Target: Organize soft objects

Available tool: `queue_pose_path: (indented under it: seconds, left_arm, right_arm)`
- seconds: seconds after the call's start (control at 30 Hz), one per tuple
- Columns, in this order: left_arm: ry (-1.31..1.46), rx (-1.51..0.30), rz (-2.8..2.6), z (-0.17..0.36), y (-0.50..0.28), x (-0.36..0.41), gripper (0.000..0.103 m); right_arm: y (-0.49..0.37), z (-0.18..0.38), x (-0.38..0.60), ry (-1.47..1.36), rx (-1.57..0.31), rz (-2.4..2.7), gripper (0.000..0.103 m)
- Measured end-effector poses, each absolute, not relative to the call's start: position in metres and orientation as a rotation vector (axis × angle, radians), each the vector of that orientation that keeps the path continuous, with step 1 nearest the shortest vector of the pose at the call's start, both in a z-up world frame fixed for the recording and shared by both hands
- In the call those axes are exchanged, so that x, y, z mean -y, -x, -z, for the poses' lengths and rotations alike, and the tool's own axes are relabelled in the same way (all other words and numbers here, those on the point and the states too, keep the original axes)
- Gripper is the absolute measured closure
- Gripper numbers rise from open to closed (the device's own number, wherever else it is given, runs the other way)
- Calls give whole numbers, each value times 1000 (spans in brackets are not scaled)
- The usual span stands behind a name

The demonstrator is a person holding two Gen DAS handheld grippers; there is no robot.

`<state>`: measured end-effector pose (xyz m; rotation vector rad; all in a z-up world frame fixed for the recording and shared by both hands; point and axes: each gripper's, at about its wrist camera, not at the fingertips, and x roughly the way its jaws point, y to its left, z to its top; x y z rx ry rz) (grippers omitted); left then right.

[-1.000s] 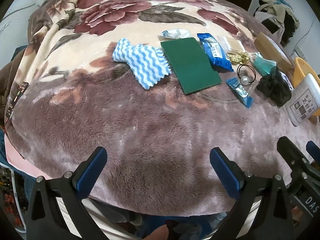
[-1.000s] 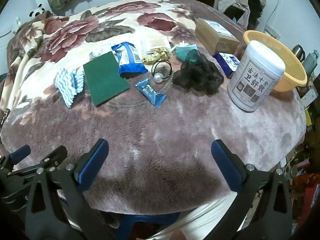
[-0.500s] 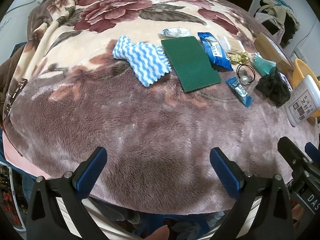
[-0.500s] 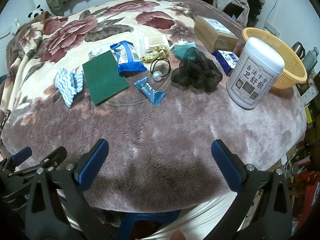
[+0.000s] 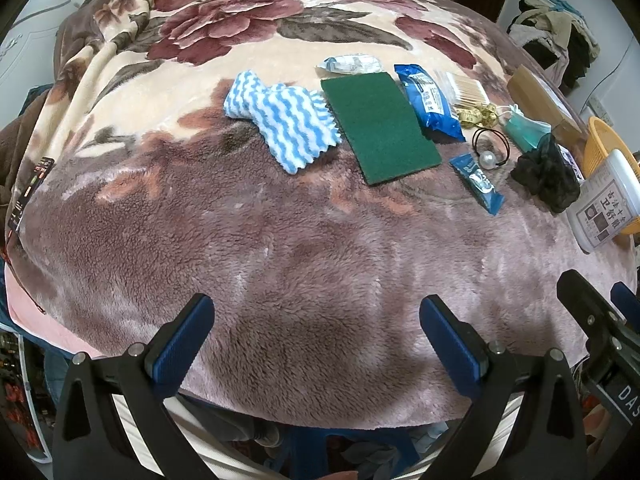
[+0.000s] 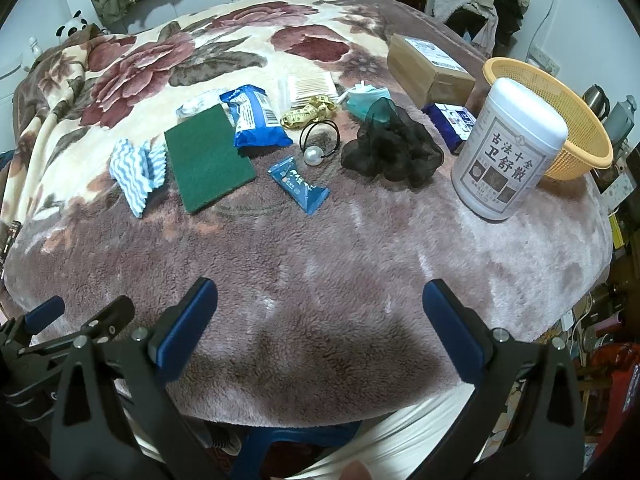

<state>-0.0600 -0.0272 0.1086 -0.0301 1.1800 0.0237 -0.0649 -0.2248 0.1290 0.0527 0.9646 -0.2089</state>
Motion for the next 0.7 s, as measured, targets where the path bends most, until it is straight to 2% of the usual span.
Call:
queue_pose_path:
  seconds: [0.7]
  left_arm:
    - [31, -1185, -24, -109, 58, 23, 0]
  right_arm:
    - [60, -127, 211, -50, -982, 219, 0]
